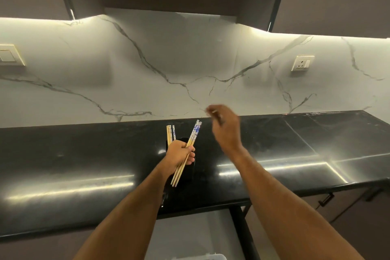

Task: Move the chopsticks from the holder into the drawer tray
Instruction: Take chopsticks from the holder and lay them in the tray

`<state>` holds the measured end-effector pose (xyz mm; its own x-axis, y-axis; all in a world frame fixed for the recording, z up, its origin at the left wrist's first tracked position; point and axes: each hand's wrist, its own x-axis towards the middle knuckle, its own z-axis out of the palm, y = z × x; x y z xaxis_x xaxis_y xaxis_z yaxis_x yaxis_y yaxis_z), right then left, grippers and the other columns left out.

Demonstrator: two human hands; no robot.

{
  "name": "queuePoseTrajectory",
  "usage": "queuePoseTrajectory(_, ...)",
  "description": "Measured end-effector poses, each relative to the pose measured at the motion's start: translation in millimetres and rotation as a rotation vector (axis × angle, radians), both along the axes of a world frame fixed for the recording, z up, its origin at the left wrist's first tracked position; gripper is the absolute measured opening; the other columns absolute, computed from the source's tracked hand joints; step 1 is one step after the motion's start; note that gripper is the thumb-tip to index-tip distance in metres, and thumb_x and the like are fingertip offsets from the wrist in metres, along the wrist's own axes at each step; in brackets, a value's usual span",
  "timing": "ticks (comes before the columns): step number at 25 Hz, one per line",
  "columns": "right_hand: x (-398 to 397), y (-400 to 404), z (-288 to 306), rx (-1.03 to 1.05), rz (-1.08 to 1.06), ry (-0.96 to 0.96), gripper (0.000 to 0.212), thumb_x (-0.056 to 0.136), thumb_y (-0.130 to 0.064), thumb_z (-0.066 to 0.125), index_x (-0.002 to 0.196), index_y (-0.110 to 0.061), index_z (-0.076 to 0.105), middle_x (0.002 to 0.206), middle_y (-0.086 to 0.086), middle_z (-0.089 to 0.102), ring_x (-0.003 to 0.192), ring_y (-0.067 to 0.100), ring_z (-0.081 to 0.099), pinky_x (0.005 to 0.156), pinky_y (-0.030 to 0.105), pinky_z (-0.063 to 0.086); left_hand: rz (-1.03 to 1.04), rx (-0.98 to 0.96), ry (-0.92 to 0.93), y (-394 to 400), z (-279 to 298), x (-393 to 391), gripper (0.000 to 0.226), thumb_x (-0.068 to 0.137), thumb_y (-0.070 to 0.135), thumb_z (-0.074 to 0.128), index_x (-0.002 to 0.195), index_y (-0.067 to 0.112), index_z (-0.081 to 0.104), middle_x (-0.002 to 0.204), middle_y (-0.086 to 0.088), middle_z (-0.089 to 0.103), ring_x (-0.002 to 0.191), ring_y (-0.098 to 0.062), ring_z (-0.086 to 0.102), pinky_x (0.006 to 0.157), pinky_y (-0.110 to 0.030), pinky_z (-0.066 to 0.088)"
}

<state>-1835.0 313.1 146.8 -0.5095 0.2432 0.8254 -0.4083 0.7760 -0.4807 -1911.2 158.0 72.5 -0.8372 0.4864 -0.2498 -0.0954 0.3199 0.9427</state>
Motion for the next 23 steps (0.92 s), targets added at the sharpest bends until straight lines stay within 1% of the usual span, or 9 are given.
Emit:
queuePoseTrajectory(2,11.7,-12.2,-28.6,0.587,0.046,-0.097,0.022,0.096,-0.004,0.058,0.113,-0.015,0.065,0.108,0.005,0.071,0.105,0.017,0.065,0.095,0.036,0.054,0.046,0.080,-0.108,1.5,5.0,-1.2,0.019,0.102,0.010,0.056,0.100,-0.002,0.070,0.085,-0.016,0.074,0.070,-0.019,0.073,0.062,-0.029,0.062)
queuePoseTrajectory(3,17.1,-16.9,-45.2,0.762,0.084,-0.137,0.019,0.098,-0.009,0.056,0.115,-0.013,0.065,0.111,0.007,0.070,0.107,0.020,0.064,0.097,0.036,0.052,0.061,0.092,-0.141,1.6,6.3,-2.4,0.019,0.100,0.009,0.056,0.097,-0.003,0.071,0.084,-0.016,0.074,0.069,-0.020,0.073,0.059,-0.030,0.060)
queuePoseTrajectory(4,22.4,-20.7,-60.5,0.857,0.125,-0.172,0.018,0.101,-0.013,0.056,0.116,-0.012,0.064,0.113,0.009,0.069,0.108,0.022,0.063,0.097,0.036,0.051,0.073,0.101,-0.175,0.8,7.1,-3.4,0.019,0.098,0.008,0.055,0.096,-0.002,0.071,0.083,-0.014,0.074,0.070,-0.020,0.072,0.058,-0.031,0.058)
queuePoseTrajectory(8,36.7,-25.8,-98.3,1.046,0.259,-0.238,0.013,0.100,-0.012,0.060,0.110,-0.010,0.068,0.110,0.010,0.068,0.106,0.025,0.061,0.096,0.038,0.050,0.103,0.222,-0.405,-3.2,1.2,-5.0,0.025,0.102,0.011,0.051,0.107,0.000,0.072,0.095,-0.015,0.079,0.087,-0.025,0.077,0.081,-0.040,0.059)
queuePoseTrajectory(13,43.1,-28.2,-104.8,1.096,0.268,-0.309,0.014,0.097,-0.012,0.063,0.107,-0.010,0.073,0.110,0.009,0.070,0.106,0.025,0.062,0.095,0.039,0.052,0.100,0.244,-0.445,-2.9,-7.9,0.0,0.025,0.104,0.015,0.051,0.108,0.003,0.073,0.091,-0.012,0.080,0.085,-0.023,0.079,0.077,-0.038,0.061)
queuePoseTrajectory(16,47.8,-29.5,-109.0,1.029,0.275,-0.309,0.019,0.097,-0.010,0.063,0.115,-0.008,0.070,0.116,0.010,0.068,0.109,0.025,0.062,0.095,0.036,0.053,0.112,0.136,-0.292,2.2,-13.4,4.1,0.022,0.103,0.015,0.055,0.104,0.005,0.074,0.083,-0.009,0.078,0.076,-0.018,0.077,0.068,-0.031,0.059)
queuePoseTrajectory(19,46.0,-23.1,-104.2,0.735,0.120,-0.314,0.032,0.100,-0.010,0.049,0.131,-0.007,0.057,0.132,0.012,0.059,0.121,0.025,0.055,0.102,0.039,0.048,0.022,-0.083,0.116,2.8,-24.4,5.0,0.019,0.100,0.011,0.058,0.089,0.005,0.072,0.069,-0.004,0.068,0.058,-0.010,0.065,0.059,-0.026,0.056)
queuePoseTrajectory(21,40.5,-13.8,-97.4,0.790,-0.054,-0.430,0.052,0.092,-0.009,0.056,0.143,-0.007,0.046,0.145,0.013,0.049,0.134,0.028,0.046,0.111,0.045,0.041,-0.161,-0.295,0.370,-1.0,-32.3,10.0,0.020,0.099,0.012,0.055,0.083,0.012,0.067,0.070,0.001,0.064,0.062,-0.012,0.061,0.067,-0.031,0.055)
queuePoseTrajectory(23,34.1,-7.7,-94.6,0.932,-0.067,-0.595,0.066,0.085,-0.009,0.066,0.146,-0.008,0.042,0.148,0.013,0.048,0.137,0.029,0.043,0.115,0.048,0.038,-0.333,-0.581,0.624,-1.7,-39.6,11.3,0.010,0.099,0.015,0.057,0.097,0.014,0.067,0.083,0.000,0.067,0.072,-0.014,0.060,0.075,-0.032,0.051)
